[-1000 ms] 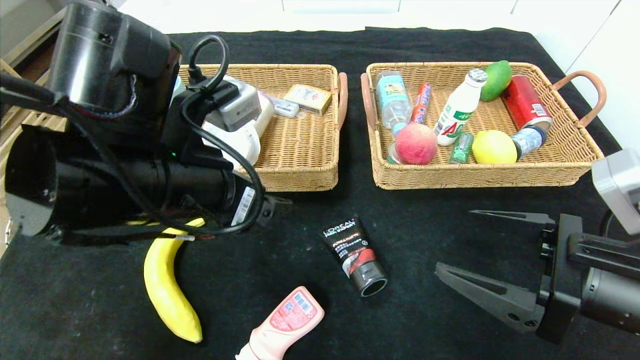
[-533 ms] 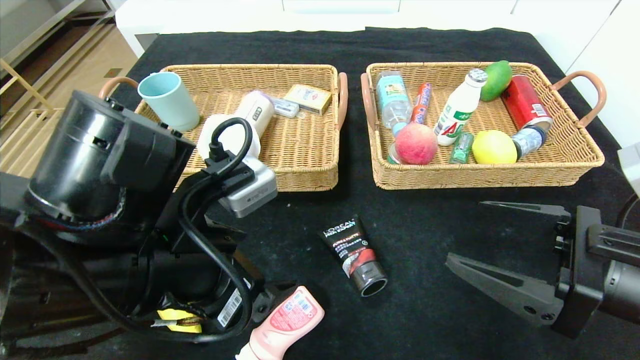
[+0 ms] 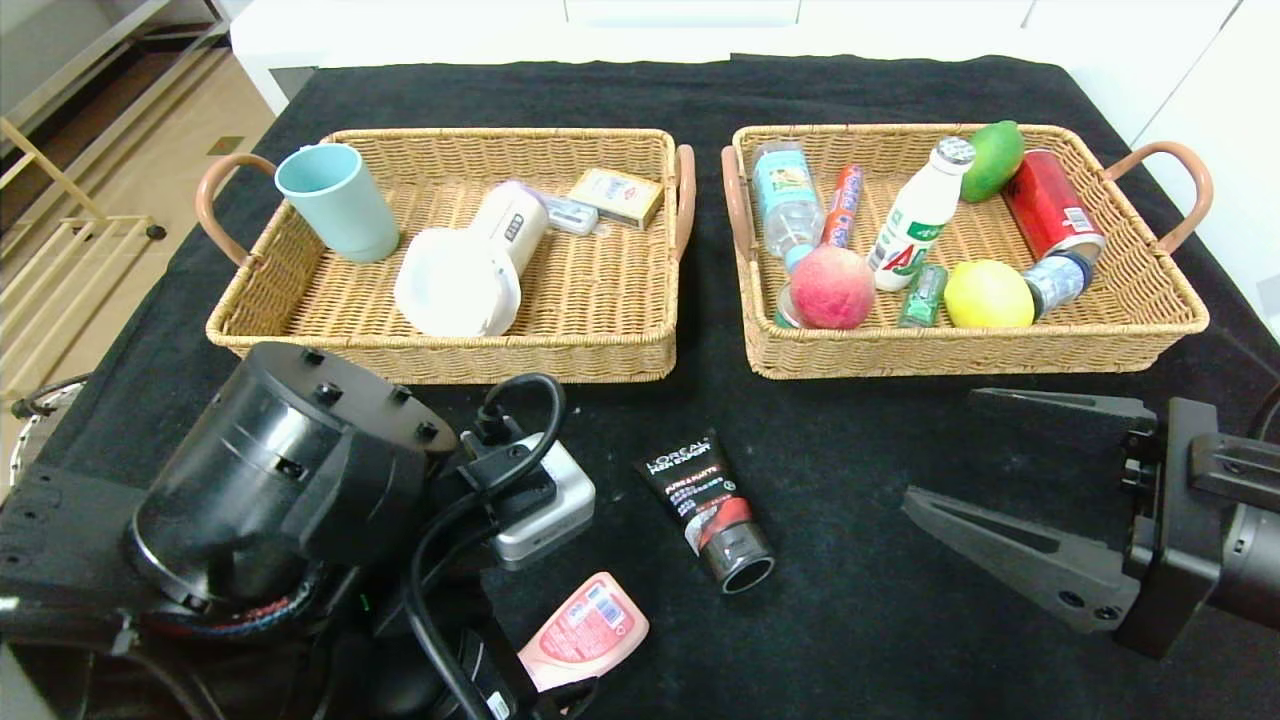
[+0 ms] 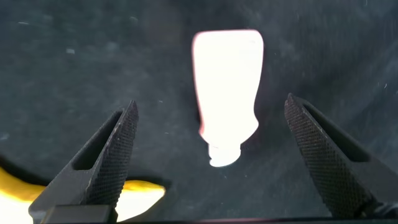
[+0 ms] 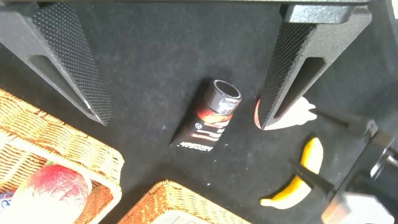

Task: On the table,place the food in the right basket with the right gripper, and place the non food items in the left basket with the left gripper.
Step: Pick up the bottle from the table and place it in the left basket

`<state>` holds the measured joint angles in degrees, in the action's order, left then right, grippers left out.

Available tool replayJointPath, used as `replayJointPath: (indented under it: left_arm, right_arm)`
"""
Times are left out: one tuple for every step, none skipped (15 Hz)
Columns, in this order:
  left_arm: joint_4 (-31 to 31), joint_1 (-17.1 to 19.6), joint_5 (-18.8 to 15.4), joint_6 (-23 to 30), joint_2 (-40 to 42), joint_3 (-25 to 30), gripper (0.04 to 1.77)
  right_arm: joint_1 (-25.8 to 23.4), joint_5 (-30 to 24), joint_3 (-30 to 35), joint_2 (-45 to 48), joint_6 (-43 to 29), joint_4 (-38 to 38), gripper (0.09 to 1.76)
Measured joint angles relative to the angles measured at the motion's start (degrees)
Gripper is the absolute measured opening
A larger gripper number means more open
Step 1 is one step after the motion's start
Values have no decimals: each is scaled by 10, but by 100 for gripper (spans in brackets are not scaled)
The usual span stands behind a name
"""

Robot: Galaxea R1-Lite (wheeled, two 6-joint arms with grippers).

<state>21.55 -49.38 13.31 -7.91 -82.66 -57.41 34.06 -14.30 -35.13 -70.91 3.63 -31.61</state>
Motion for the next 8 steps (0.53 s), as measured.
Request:
replayJointPath:
  left_arm:
    - [0,-4,2,0,-4,3,170]
    - [-1,-6,6,1,-10,5,170]
    - [-5,-7,16,2,-17,5,170]
    - [-6,-8,28,3,-25,5,170]
    - [-8,-9,37,5,-32,4,171]
    - [-8,-11,40,7,-40,2,171]
    - [-8,-14,41,8,-46,2,171]
    - [-8,-15,41,9,-51,1,171]
  right_arm:
    - [-1,0,0,-1,0,0,171]
    - [-2,0,0,-1,0,0,171]
    - [-2,0,0,-1,1,1,171]
    - [-2,0,0,-1,1,1,171]
    - [-2,0,0,-1,1,1,171]
    - [-2,0,0,-1,1,1,171]
    - [-2,0,0,-1,1,1,171]
    - [-2,0,0,-2,1,1,171]
